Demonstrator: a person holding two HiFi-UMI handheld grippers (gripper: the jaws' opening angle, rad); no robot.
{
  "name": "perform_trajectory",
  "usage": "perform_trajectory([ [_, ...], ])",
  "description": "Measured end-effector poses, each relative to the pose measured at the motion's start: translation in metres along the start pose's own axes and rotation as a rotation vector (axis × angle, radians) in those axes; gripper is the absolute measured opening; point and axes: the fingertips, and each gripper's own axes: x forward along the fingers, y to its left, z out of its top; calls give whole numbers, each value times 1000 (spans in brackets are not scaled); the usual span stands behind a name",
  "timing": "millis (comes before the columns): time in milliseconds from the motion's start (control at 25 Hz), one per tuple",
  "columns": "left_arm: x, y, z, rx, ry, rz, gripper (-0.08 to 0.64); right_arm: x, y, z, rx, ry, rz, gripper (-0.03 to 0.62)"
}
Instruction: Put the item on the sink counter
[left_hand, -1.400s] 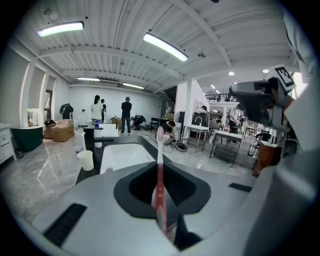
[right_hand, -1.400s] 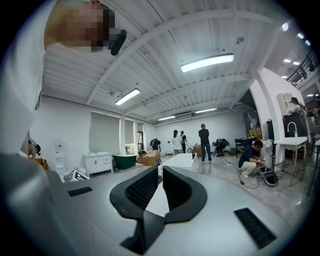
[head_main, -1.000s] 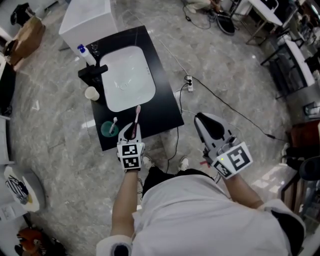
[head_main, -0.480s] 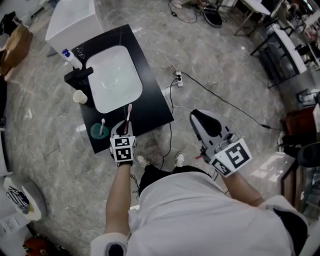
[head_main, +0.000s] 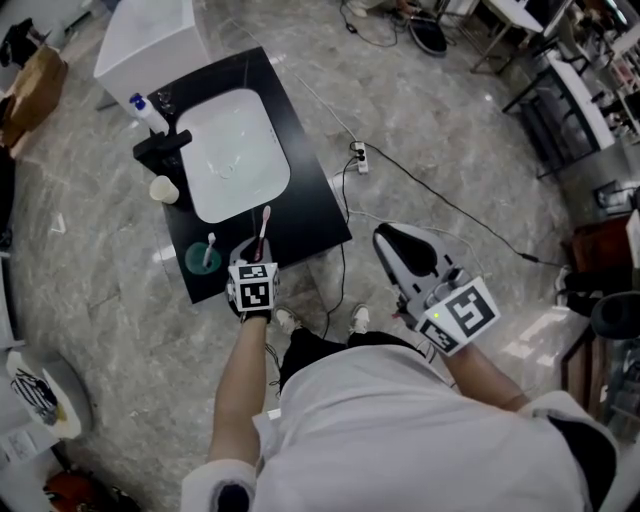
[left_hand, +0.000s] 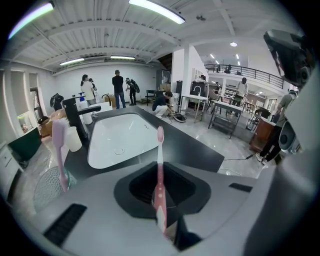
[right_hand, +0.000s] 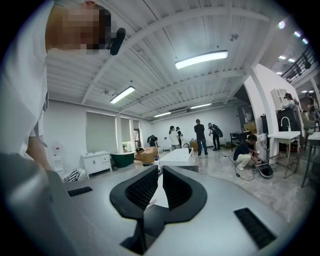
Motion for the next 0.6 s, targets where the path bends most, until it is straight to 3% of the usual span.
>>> perform_trajectory([
  [600, 18, 14, -18, 7, 64, 21, 38, 1, 15, -8, 2, 13, 14, 55],
])
